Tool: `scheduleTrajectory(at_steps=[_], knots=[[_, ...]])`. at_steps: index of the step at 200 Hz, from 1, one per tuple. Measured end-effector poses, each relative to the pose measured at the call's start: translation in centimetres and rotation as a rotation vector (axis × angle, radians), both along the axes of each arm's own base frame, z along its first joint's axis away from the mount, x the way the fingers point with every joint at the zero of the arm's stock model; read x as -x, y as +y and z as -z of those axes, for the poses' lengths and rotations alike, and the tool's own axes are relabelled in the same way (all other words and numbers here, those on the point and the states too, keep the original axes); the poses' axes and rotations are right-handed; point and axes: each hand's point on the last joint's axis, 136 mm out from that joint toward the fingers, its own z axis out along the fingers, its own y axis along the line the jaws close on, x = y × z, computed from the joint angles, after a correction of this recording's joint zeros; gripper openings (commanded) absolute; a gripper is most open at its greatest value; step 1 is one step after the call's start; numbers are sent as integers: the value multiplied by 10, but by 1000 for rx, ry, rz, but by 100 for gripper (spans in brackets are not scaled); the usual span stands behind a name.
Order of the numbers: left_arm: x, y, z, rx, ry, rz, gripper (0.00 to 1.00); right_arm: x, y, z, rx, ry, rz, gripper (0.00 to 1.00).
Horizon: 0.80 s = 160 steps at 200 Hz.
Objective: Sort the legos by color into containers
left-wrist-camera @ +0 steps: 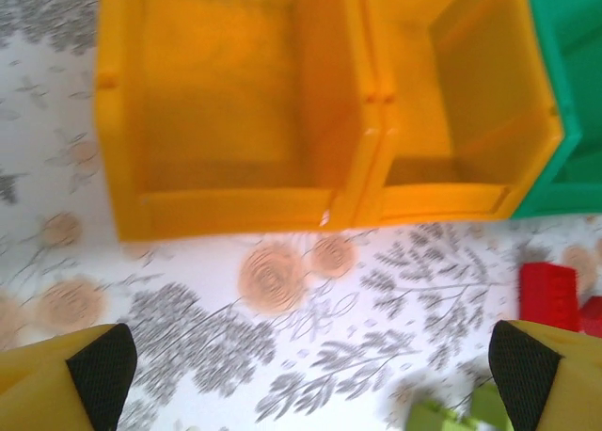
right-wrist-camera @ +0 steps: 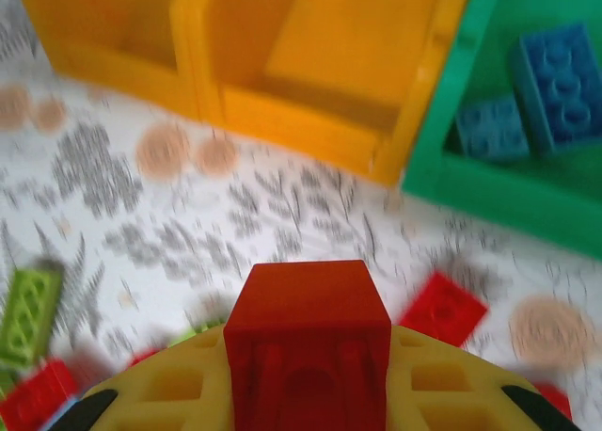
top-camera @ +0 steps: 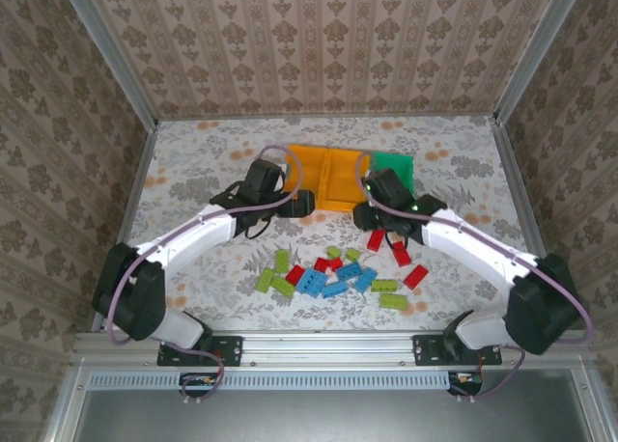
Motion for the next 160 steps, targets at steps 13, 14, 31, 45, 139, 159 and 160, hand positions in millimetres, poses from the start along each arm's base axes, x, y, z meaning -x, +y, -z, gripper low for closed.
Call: scheduleTrajectory(at_steps=[13,14,31,45,139,159,160], knots=[[9,12,7,-38,7,-14,100,-27,5,-2,-11,-7,28,22],[9,13,8,-40,8,-14,100,-29,5,-3,-12,-7,30,22],[22,29,21,-98,36,-31,100,-66,10,2,-20,1,70,24],[32,42,32,-144,67,-45,100,-92,15,12,-15,14,91,27],[85,62,77,-293,192,-11,100,-149,20,48,44,65,170,48],[88,52,90,-326,230,17,99,-151,18,46,52,65,177,54],[88,51,91,-327,232,17,99,-151,18,46,52,66,177,54]])
